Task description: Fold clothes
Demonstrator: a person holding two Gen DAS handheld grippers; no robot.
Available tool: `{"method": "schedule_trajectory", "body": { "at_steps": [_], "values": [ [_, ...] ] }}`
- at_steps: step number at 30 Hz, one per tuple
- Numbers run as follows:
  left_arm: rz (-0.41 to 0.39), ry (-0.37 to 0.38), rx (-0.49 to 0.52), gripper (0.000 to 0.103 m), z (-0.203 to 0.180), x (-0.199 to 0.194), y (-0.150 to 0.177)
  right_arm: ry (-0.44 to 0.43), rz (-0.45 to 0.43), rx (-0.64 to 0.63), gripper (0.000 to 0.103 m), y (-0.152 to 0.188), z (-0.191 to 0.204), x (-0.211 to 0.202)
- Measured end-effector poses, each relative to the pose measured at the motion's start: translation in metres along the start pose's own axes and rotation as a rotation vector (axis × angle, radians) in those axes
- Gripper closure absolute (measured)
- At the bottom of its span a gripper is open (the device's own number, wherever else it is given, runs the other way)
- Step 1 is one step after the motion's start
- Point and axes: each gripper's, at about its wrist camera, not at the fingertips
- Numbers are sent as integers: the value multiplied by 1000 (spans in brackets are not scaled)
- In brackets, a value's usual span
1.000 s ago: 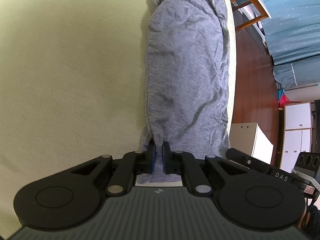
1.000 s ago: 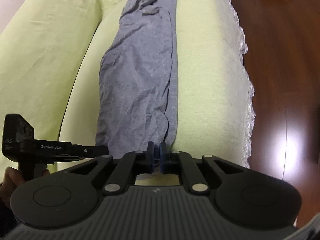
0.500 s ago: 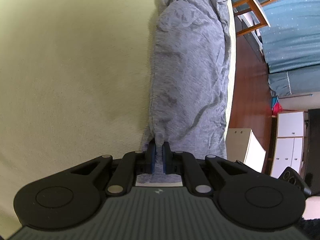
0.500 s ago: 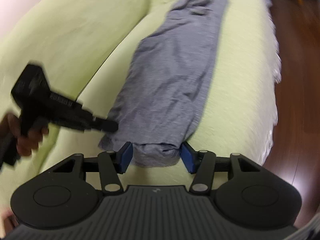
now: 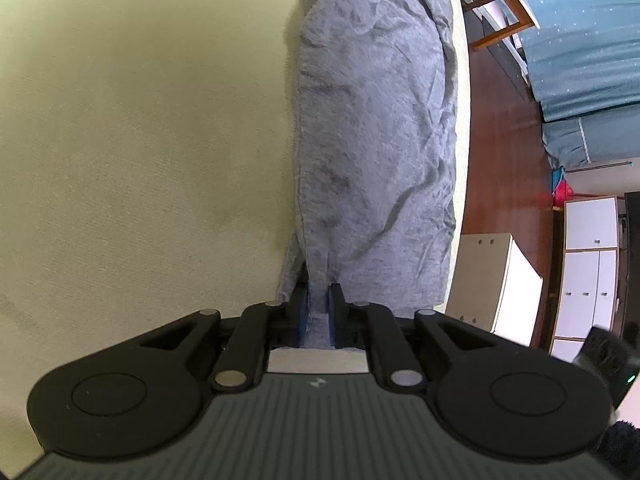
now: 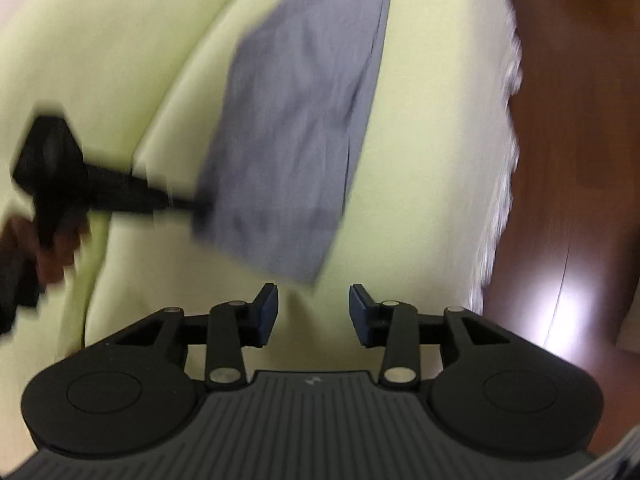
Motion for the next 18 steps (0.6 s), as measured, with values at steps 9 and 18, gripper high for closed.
{"method": "schedule_trajectory", "body": {
  "at_steps": [9, 18],
  "values": [
    [0, 15, -4, 92, 3, 1, 0, 5, -58, 85, 92, -17, -10, 21],
    [-6, -5, 12, 93, 0, -6, -3, 0, -91, 55, 102, -24, -2, 5]
  ]
}}
Point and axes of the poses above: each gripper's, at about its wrist camera, not at the fingertips, and x roughly the way its jaws point, z to its left, y to its underside, and after that the axes turned 8 degrees about x, right-handed
